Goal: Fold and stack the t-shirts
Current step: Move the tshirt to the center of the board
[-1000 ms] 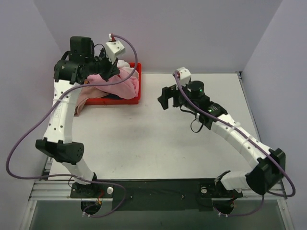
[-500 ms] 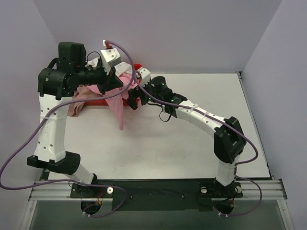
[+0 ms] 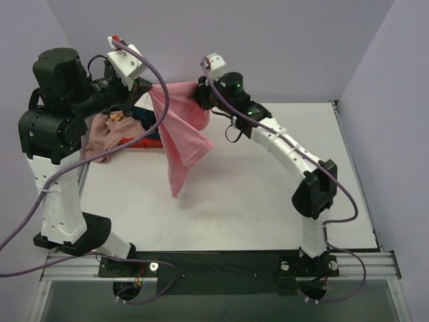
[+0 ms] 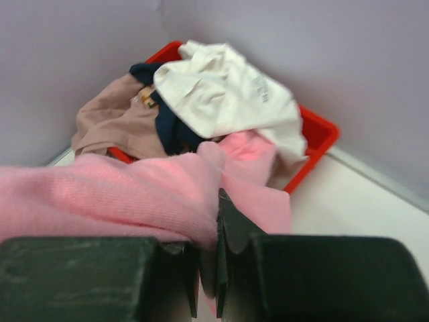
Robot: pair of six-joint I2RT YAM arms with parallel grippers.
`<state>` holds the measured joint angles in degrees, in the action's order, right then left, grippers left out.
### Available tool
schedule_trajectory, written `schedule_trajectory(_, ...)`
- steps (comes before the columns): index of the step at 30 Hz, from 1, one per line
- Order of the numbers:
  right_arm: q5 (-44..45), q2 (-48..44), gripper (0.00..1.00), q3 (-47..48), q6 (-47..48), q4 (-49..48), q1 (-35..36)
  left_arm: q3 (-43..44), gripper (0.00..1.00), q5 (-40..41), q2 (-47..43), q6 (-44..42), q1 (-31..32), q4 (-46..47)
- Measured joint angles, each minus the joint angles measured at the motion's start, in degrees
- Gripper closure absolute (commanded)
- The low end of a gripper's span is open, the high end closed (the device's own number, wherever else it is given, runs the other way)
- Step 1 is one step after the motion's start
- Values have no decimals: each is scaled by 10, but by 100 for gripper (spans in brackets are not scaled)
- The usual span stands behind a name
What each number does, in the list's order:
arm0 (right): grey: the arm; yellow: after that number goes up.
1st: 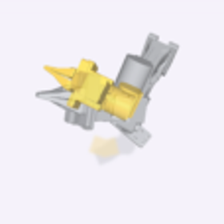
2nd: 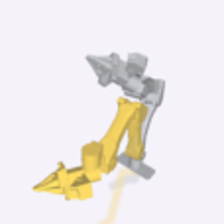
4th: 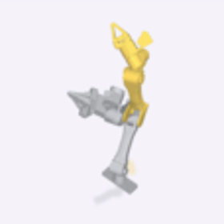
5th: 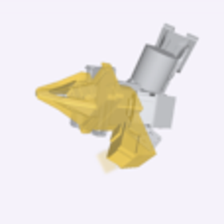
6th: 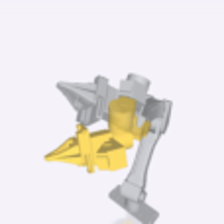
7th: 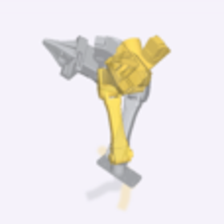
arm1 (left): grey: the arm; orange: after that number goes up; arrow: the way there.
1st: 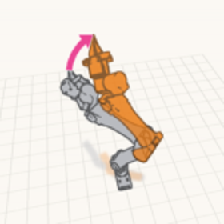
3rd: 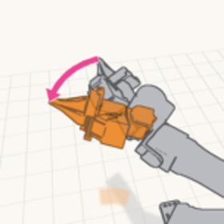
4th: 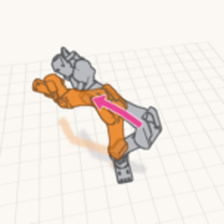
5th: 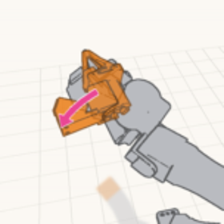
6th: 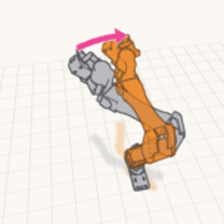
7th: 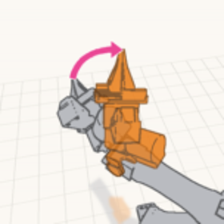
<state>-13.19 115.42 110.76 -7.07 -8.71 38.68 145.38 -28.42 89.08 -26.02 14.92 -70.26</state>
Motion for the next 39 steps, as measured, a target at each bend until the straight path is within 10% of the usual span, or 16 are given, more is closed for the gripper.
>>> schedule_trajectory(16,70,-459,97,-111,165,275,-22,-29,100,-54,40,11,3,89)
schedule_trajectory(26,61,-436,91,-314,175,344,-23,-295,100,-78,17,-19,8,106)
schedule_trajectory(31,25,-361,46,-335,157,371,-23,-412,100,-79,17,-68,14,72)
schedule_trajectory(39,-29,-361,37,-382,56,358,-62,-559,100,-135,6,-246,27,-29)
